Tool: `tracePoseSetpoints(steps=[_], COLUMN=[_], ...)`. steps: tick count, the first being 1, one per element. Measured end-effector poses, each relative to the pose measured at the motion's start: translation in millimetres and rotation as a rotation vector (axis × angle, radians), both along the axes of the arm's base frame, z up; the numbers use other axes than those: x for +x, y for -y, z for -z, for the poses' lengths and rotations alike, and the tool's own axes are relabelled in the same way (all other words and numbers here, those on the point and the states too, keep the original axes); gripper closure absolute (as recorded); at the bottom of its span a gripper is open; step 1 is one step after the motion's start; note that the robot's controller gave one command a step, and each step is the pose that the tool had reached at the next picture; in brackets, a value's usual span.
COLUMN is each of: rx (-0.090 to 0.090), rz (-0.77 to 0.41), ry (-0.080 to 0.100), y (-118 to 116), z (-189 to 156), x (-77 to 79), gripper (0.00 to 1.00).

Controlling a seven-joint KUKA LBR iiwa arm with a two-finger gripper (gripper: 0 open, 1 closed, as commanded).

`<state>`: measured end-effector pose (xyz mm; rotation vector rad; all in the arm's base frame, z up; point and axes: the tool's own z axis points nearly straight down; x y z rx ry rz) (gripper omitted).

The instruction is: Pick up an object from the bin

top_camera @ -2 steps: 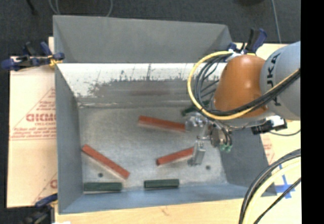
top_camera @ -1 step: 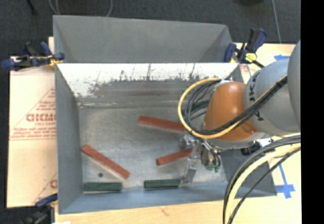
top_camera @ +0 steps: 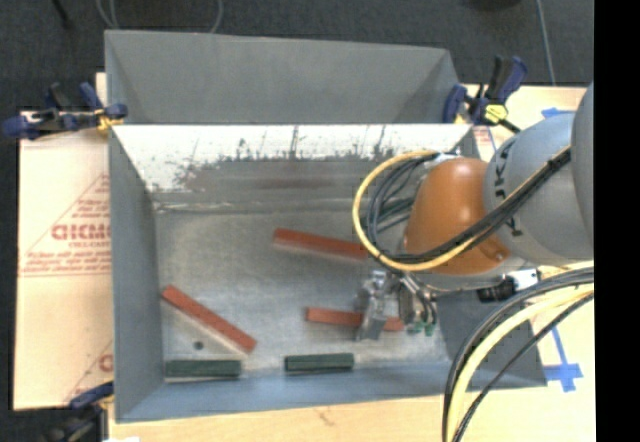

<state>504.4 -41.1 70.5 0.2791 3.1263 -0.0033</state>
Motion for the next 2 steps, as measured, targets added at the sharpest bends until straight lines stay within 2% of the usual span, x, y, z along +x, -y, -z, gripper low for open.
tracePoseSetpoints(steps=[1,2], rx=[0.000,0.000], rz=[-0.068,-0.047], ry=[0.000,0.010], y=[59.8,52.7], z=[-119.0,-212.0], x=[-10.9,-8.0], gripper=[1.00,1.00])
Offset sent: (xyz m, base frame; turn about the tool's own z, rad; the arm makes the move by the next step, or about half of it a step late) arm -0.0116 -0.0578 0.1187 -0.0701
